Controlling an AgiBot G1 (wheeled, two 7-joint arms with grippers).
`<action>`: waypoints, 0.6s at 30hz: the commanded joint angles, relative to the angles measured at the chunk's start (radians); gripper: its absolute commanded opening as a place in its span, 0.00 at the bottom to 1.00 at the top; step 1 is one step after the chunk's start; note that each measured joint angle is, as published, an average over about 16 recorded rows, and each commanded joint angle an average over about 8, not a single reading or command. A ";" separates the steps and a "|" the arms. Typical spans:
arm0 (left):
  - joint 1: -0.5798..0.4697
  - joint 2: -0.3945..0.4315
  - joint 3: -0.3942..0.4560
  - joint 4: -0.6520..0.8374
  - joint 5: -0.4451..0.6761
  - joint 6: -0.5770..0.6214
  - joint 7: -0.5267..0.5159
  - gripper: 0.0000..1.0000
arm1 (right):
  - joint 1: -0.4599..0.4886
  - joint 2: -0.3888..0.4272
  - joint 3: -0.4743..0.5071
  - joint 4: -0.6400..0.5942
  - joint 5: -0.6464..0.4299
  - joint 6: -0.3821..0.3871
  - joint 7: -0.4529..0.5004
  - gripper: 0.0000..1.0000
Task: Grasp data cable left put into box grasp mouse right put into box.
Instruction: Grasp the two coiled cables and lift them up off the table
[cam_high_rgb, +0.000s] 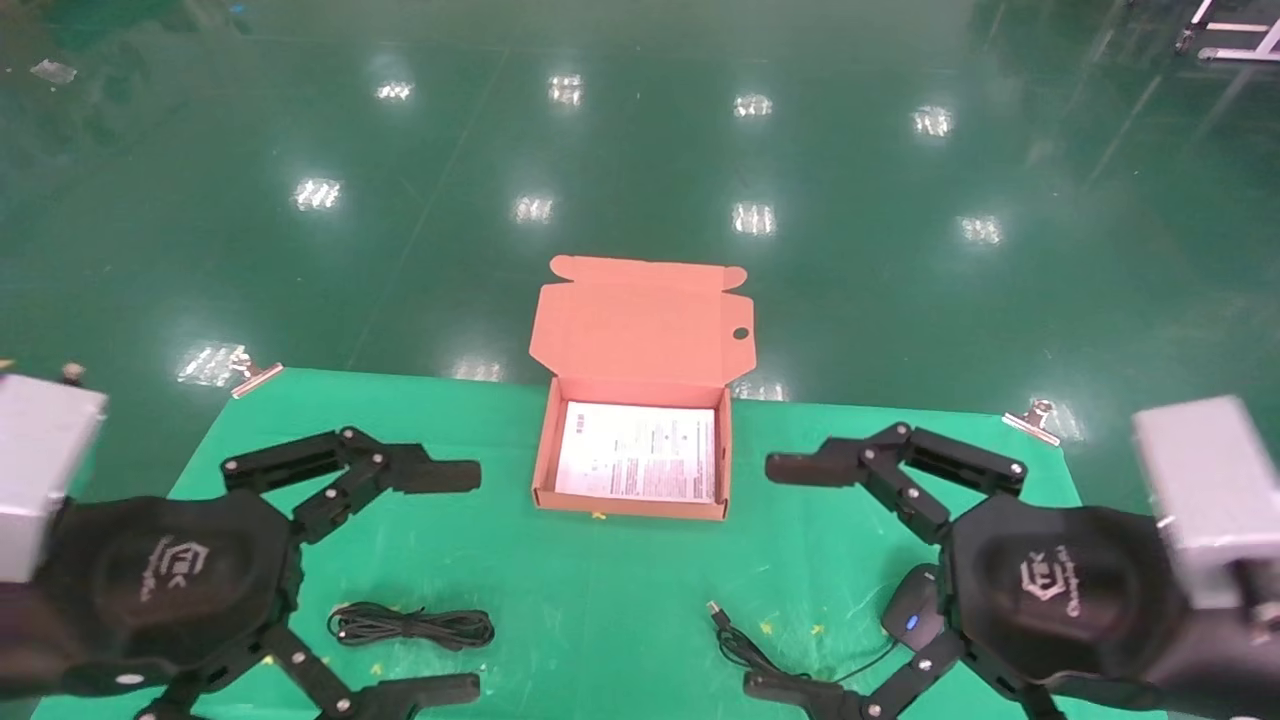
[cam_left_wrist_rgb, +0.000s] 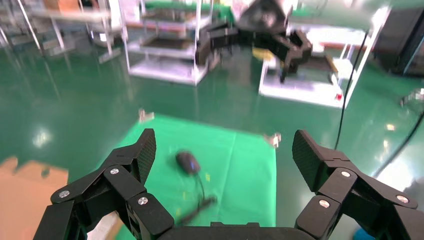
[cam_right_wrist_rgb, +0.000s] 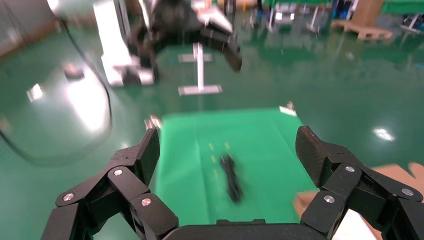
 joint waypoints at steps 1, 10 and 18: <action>-0.018 -0.004 0.012 0.010 0.028 0.010 -0.007 1.00 | 0.013 0.008 -0.006 0.011 -0.037 0.006 -0.010 1.00; -0.222 0.057 0.199 0.030 0.312 0.052 -0.038 1.00 | 0.239 -0.043 -0.166 0.043 -0.398 -0.065 -0.154 1.00; -0.378 0.141 0.404 0.044 0.602 0.041 -0.007 1.00 | 0.380 -0.132 -0.388 0.047 -0.699 -0.057 -0.264 1.00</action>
